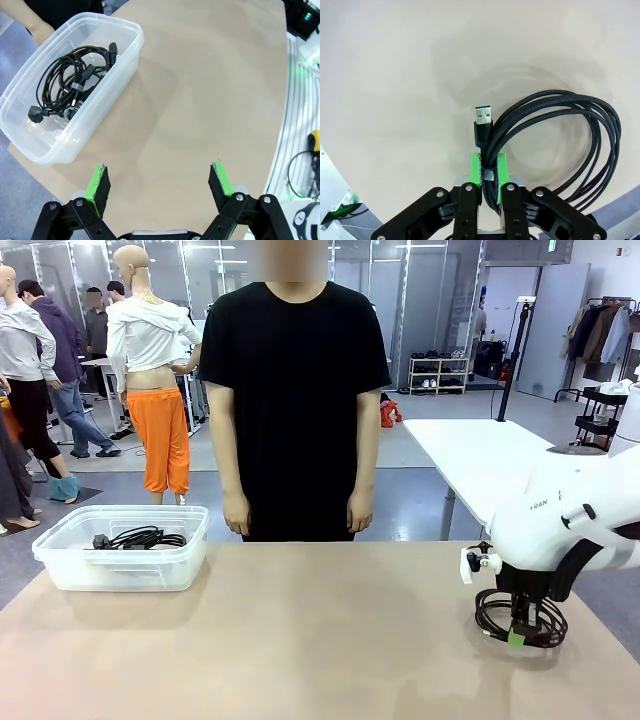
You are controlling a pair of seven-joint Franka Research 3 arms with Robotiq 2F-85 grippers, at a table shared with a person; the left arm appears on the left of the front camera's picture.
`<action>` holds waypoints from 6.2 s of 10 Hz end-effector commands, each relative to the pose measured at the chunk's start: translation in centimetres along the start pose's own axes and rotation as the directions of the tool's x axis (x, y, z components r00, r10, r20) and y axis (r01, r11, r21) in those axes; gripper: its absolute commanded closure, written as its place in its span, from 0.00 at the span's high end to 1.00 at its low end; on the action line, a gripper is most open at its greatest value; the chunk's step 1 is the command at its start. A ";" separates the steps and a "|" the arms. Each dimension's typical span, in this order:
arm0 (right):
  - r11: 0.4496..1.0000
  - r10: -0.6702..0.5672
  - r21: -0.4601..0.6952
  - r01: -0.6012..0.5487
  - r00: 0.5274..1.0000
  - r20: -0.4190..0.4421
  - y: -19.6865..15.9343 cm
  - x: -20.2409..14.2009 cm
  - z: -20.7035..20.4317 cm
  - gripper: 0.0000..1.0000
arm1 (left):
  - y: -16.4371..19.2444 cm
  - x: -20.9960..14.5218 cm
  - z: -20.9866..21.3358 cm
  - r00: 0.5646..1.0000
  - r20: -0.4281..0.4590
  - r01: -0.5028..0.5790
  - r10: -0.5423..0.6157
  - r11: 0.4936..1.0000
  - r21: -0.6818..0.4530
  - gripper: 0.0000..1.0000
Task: Organize and store the cables.
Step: Place the USB Extension Cable into the Organizing box.
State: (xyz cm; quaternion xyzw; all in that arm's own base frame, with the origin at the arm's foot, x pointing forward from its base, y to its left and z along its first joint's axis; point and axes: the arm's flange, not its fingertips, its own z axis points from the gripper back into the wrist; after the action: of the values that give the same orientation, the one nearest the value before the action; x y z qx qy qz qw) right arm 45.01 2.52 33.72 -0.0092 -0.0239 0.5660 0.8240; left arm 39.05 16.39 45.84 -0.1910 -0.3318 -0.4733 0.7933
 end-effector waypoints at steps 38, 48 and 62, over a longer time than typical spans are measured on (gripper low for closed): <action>0.999 0.039 -0.044 -0.012 0.724 0.689 2.9 -12.5 8.8 1.00 | -15.3 22.5 -17.7 0.926 -0.259 0.245 -0.276 0.959 -0.146 1.00; 0.999 -0.041 0.046 -0.006 0.367 0.929 5.3 -28.3 4.3 1.00 | -24.9 31.8 -33.5 0.783 -0.379 0.460 -0.493 0.869 -0.180 1.00; 0.999 -0.041 0.047 -0.006 0.402 0.915 6.4 -27.3 5.2 1.00 | -26.0 35.2 -43.0 0.690 -0.621 0.368 -0.372 0.919 -0.142 1.00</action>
State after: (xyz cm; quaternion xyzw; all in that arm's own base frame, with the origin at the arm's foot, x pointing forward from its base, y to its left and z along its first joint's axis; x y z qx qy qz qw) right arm 29.16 -21.00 37.66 0.3211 -0.4503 0.4727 0.6861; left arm 41.16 -42.17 40.07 0.0413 -0.0970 -0.6692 0.7355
